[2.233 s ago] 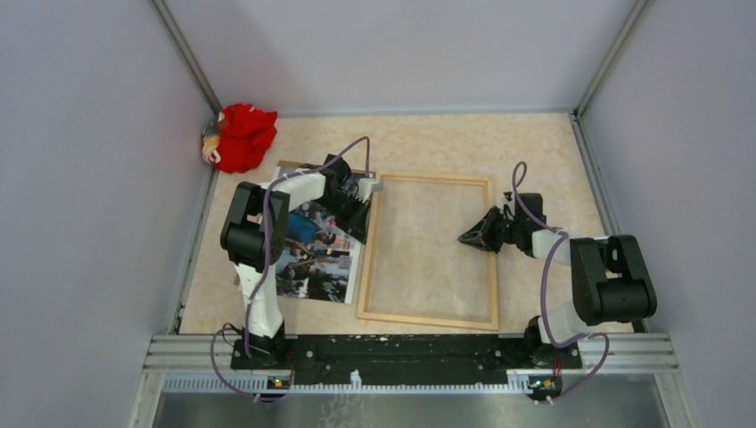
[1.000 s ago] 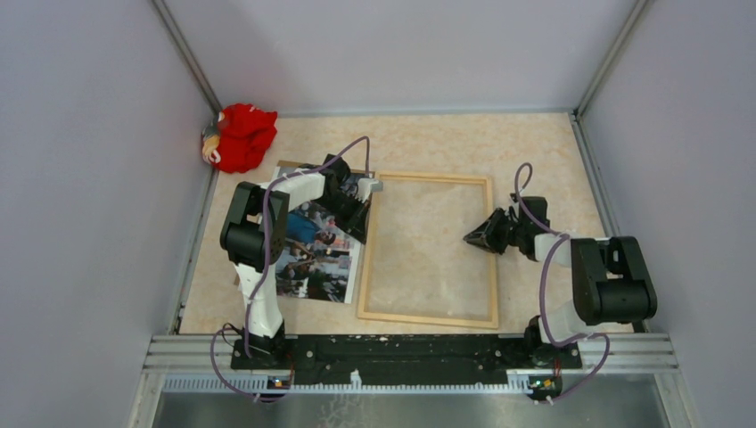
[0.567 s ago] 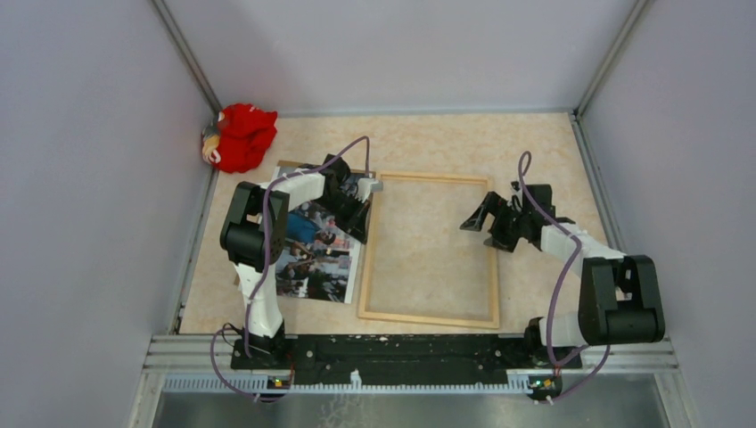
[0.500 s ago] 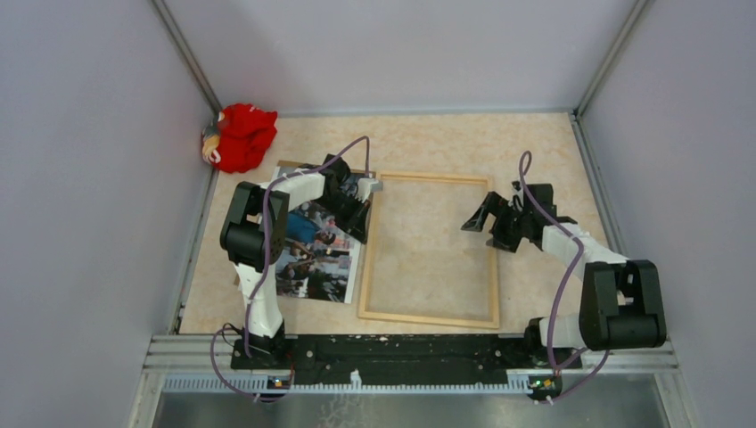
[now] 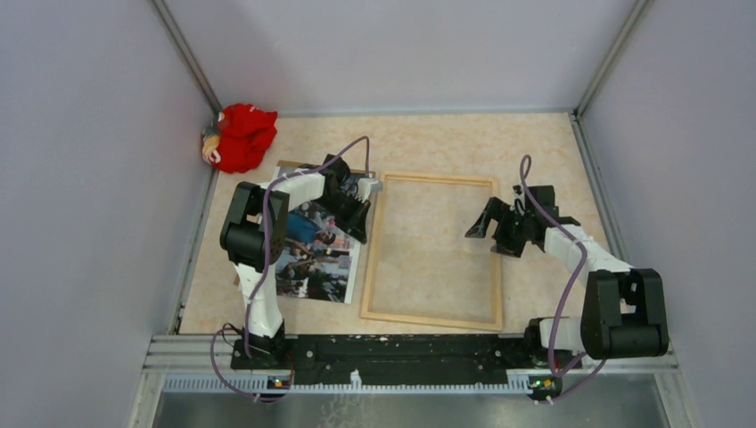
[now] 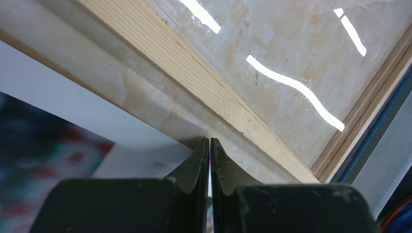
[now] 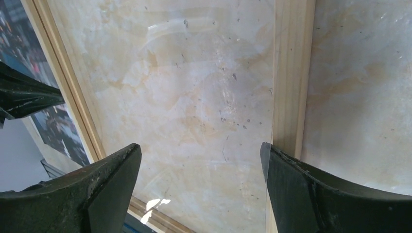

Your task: Put the photo into the frame

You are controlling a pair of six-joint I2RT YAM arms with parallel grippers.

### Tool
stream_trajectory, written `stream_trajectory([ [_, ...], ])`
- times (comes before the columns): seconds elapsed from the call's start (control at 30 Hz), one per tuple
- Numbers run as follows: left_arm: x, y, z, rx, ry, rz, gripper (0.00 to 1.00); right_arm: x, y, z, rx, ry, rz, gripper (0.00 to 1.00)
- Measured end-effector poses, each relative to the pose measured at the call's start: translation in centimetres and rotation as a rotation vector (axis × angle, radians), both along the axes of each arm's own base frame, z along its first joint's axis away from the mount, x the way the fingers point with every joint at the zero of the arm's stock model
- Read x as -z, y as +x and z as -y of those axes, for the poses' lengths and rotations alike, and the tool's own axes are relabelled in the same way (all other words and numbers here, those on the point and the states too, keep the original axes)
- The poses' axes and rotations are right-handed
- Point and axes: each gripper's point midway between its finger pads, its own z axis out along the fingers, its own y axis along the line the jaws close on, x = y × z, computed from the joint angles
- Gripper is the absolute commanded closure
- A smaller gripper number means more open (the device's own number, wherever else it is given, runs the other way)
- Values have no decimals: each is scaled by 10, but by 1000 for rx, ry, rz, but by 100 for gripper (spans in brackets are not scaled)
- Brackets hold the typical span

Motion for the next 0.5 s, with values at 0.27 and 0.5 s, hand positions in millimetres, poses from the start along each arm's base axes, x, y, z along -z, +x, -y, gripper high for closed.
stream_trajectory([
  [0.27, 0, 0, 0, 0, 0, 0, 91, -17, 2, -13, -23, 82, 40, 21],
  [0.5, 0, 0, 0, -1, -2, -2, 91, -66, 11, -37, -82, 250, 188, 56],
])
